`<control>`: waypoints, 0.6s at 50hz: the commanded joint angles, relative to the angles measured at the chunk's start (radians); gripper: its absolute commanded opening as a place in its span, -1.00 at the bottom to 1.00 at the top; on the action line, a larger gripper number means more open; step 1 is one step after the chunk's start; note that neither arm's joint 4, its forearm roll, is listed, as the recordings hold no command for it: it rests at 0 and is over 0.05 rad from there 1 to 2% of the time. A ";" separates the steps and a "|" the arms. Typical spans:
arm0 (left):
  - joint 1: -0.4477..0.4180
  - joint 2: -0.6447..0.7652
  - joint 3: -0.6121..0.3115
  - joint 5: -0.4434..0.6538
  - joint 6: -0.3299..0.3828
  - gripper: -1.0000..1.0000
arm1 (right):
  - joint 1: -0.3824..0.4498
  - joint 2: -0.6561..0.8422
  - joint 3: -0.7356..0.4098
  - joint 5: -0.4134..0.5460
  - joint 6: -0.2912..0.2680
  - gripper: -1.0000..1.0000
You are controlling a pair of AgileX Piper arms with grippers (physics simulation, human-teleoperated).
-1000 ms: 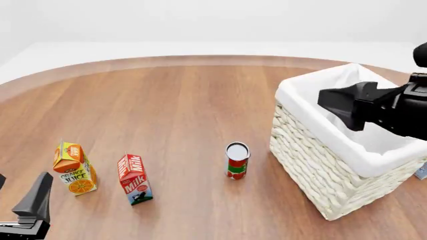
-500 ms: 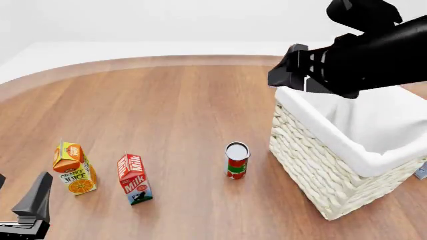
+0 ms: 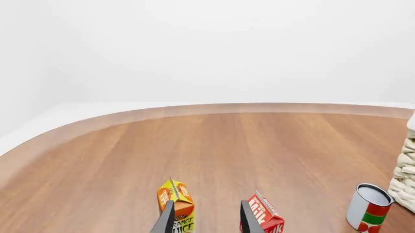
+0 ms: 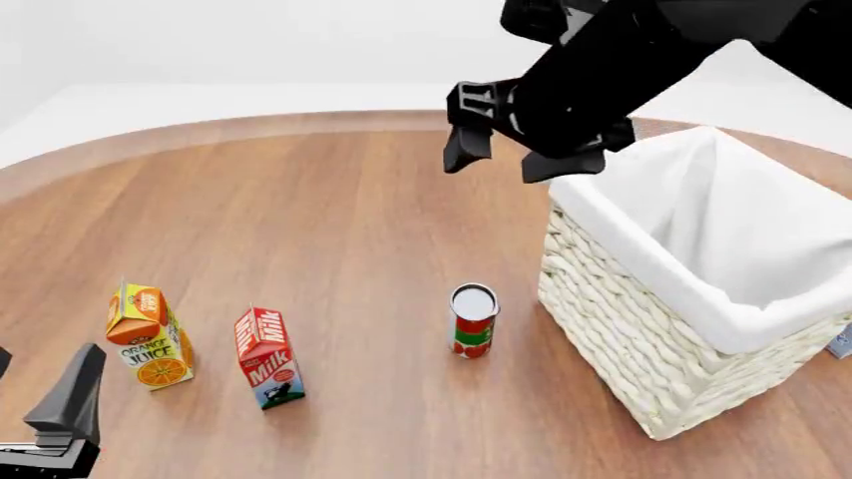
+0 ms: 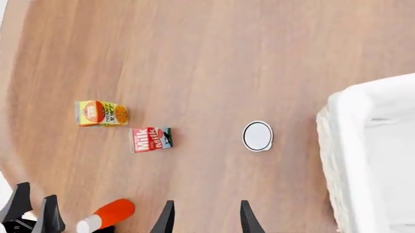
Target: Pick the milk and place it in the basket.
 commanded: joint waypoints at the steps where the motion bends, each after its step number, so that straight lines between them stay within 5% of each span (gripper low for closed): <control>1: 0.000 0.000 0.000 0.000 0.000 1.00 | 0.049 0.122 -0.103 0.044 0.035 1.00; 30: 0.000 0.000 0.000 0.000 0.000 1.00 | 0.161 0.332 -0.273 0.044 0.090 1.00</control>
